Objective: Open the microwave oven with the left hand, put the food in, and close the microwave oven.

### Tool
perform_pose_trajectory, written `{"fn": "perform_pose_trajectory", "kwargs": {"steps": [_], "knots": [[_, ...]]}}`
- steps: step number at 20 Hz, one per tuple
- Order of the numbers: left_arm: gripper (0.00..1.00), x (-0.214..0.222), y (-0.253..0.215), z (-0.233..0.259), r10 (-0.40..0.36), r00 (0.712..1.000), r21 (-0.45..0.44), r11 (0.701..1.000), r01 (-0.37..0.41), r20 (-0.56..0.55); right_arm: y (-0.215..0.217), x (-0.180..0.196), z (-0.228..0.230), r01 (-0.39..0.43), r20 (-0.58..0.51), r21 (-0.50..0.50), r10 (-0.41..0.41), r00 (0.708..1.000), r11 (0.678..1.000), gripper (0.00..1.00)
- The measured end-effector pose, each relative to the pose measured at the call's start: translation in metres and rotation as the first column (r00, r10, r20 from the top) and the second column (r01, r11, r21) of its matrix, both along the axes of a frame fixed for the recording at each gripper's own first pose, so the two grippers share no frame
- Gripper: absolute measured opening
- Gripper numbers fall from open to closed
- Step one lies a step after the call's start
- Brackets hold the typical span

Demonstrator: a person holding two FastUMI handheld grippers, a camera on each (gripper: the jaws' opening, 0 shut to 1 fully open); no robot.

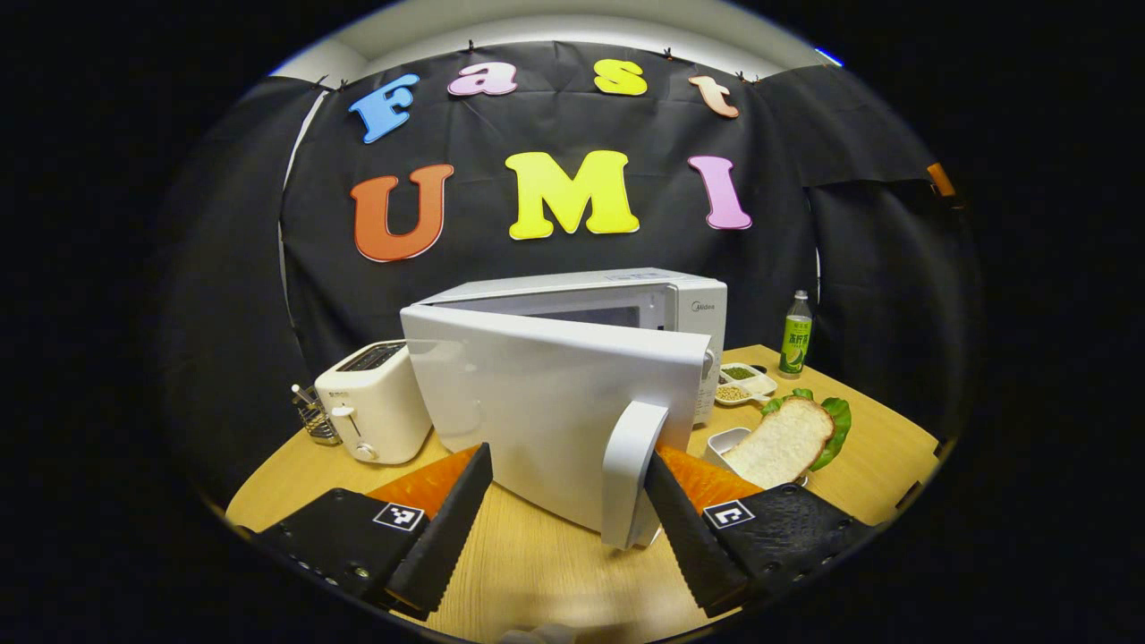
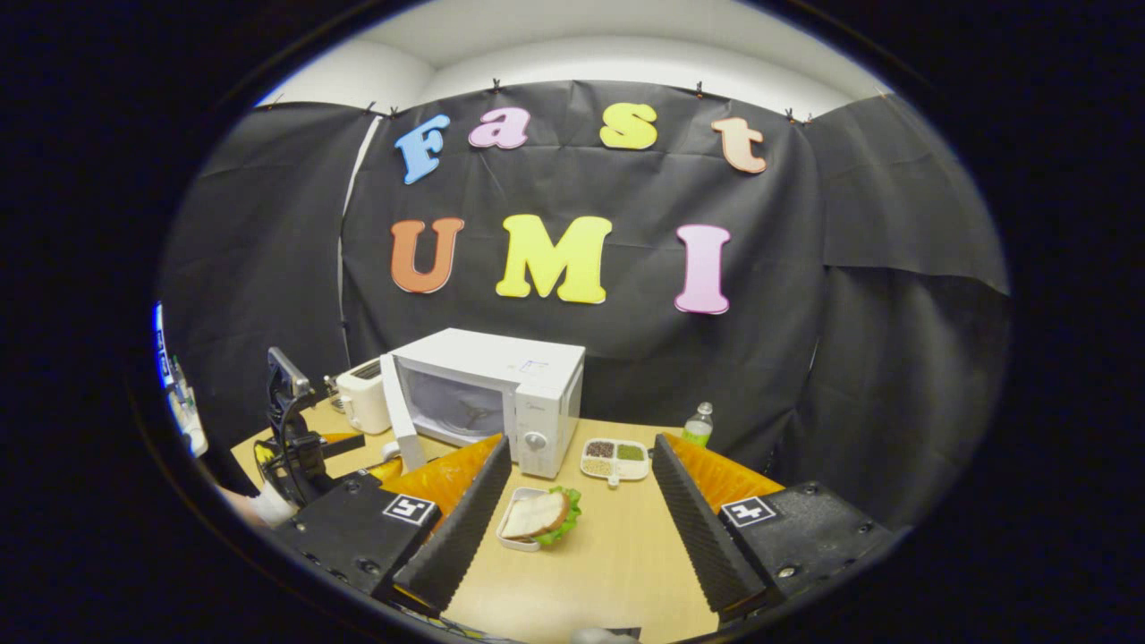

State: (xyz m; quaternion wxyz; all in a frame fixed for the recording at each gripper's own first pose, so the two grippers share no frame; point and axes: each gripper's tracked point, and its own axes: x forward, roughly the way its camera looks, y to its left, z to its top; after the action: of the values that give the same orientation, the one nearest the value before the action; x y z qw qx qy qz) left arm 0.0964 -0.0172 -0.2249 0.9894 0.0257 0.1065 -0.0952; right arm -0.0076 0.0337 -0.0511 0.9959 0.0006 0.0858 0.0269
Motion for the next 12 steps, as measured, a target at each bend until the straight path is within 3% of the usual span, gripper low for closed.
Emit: {"fn": "perform_pose_trajectory", "kwargs": {"steps": [10,11,12], "knots": [[0.97,-0.048,0.090,-0.006,0.126,0.992,0.061,0.990,-0.124,-0.032,0.041,0.007,-0.025,-0.074,-0.040,0.026,0.075,0.996,0.997,1.00],[0.97,-0.051,0.100,-0.006,0.141,0.989,0.068,0.988,-0.138,-0.033,0.045,0.008,-0.027,-0.081,-0.045,0.027,0.082,0.996,0.996,0.96],[0.96,-0.055,0.110,-0.007,0.156,0.987,0.075,0.985,-0.153,-0.038,0.049,0.009,-0.030,-0.088,-0.047,0.028,0.089,0.995,0.996,1.00]]}}
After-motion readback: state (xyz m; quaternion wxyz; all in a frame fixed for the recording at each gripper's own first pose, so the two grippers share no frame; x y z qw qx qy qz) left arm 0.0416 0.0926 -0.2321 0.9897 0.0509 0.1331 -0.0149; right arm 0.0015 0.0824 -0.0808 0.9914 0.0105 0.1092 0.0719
